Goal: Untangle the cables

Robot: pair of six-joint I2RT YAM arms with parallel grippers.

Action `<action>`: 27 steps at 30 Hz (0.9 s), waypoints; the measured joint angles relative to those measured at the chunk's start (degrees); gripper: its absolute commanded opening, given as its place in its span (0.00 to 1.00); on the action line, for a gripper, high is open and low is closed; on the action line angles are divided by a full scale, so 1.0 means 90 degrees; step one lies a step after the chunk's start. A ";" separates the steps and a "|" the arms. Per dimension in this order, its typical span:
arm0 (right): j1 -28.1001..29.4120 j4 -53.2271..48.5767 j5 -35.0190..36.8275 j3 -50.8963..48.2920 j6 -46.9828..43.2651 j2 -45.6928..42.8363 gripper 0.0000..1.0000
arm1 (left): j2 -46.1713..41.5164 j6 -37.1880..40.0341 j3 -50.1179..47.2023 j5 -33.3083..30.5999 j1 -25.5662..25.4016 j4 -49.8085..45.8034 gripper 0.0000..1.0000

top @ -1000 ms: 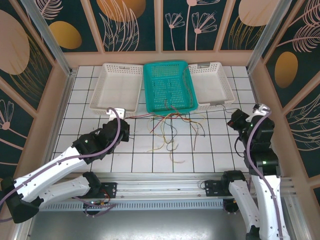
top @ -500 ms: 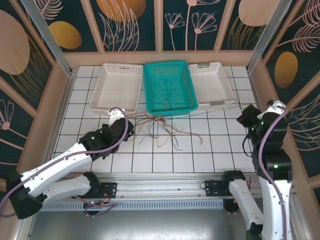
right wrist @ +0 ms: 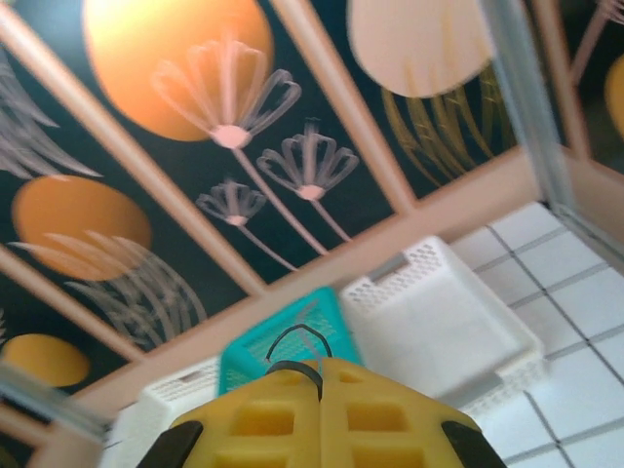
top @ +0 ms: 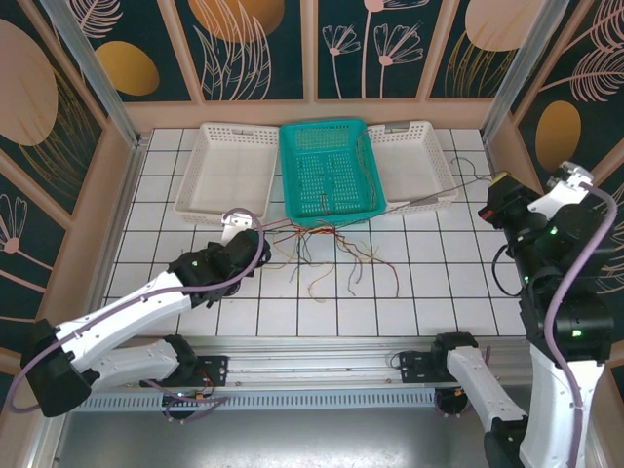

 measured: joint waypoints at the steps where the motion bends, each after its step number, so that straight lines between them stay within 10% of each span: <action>1: 0.0032 -0.0019 -0.0177 0.0262 0.0007 0.0100 0.00 | 0.0073 0.0000 -0.0002 0.0022 0.0000 0.0000 0.00; 16: 0.1105 -0.0801 -0.0644 0.4415 -0.0039 0.1404 0.00 | 0.0418 0.0000 0.0000 0.0138 0.0000 0.0027 0.00; 27: 0.1219 -0.0882 -0.0253 0.3708 -0.0187 0.1474 0.00 | 0.0554 -0.0005 0.0007 0.0158 0.0000 0.0019 0.00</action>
